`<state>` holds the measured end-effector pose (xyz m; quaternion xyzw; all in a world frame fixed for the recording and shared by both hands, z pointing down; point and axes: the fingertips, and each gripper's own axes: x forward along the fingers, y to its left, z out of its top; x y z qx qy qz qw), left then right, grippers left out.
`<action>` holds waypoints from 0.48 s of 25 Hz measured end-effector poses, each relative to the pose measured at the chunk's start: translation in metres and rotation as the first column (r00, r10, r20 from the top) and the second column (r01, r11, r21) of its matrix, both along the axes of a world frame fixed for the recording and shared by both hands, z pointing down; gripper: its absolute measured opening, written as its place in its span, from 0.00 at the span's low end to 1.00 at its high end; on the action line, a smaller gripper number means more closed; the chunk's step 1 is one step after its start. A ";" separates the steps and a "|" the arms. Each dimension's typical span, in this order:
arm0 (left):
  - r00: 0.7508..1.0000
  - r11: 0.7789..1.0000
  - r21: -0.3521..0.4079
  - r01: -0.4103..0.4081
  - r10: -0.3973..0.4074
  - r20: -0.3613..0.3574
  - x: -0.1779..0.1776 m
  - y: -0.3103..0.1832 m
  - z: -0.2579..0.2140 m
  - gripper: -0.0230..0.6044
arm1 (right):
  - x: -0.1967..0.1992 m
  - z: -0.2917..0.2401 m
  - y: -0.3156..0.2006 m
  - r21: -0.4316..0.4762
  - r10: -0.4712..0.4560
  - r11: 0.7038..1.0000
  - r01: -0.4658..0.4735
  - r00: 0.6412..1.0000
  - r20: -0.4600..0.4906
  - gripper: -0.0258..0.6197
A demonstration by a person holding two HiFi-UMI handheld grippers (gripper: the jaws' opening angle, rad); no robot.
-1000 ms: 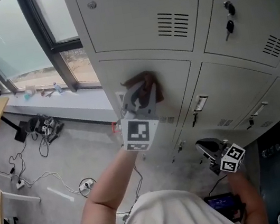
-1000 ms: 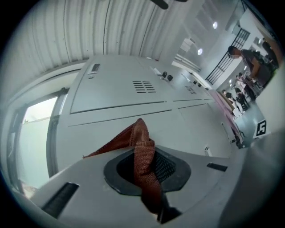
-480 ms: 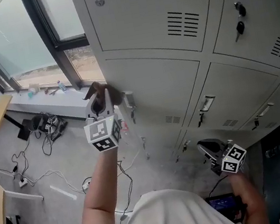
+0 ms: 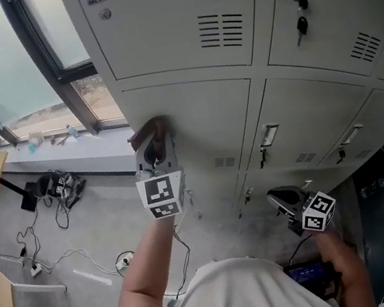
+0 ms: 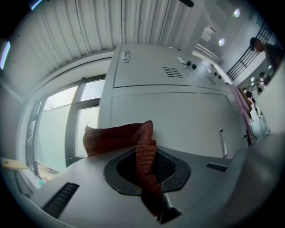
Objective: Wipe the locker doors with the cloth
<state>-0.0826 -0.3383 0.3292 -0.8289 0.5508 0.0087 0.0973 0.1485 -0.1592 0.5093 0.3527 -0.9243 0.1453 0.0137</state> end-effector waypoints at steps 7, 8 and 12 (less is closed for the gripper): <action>0.987 0.988 0.020 -0.155 0.154 0.039 0.092 0.026 0.005 0.10 | 0.026 -0.002 0.016 0.005 0.061 0.998 -0.061 0.998 0.015 0.07; 0.985 0.986 0.018 -0.167 0.166 0.040 0.101 0.029 0.005 0.10 | 0.031 -0.002 0.017 0.005 0.072 0.997 -0.072 0.997 0.021 0.07; 0.960 0.962 -0.006 -0.272 0.272 0.061 0.144 0.042 0.009 0.10 | 0.044 -0.003 0.021 0.002 0.100 0.995 -0.100 0.994 0.038 0.07</action>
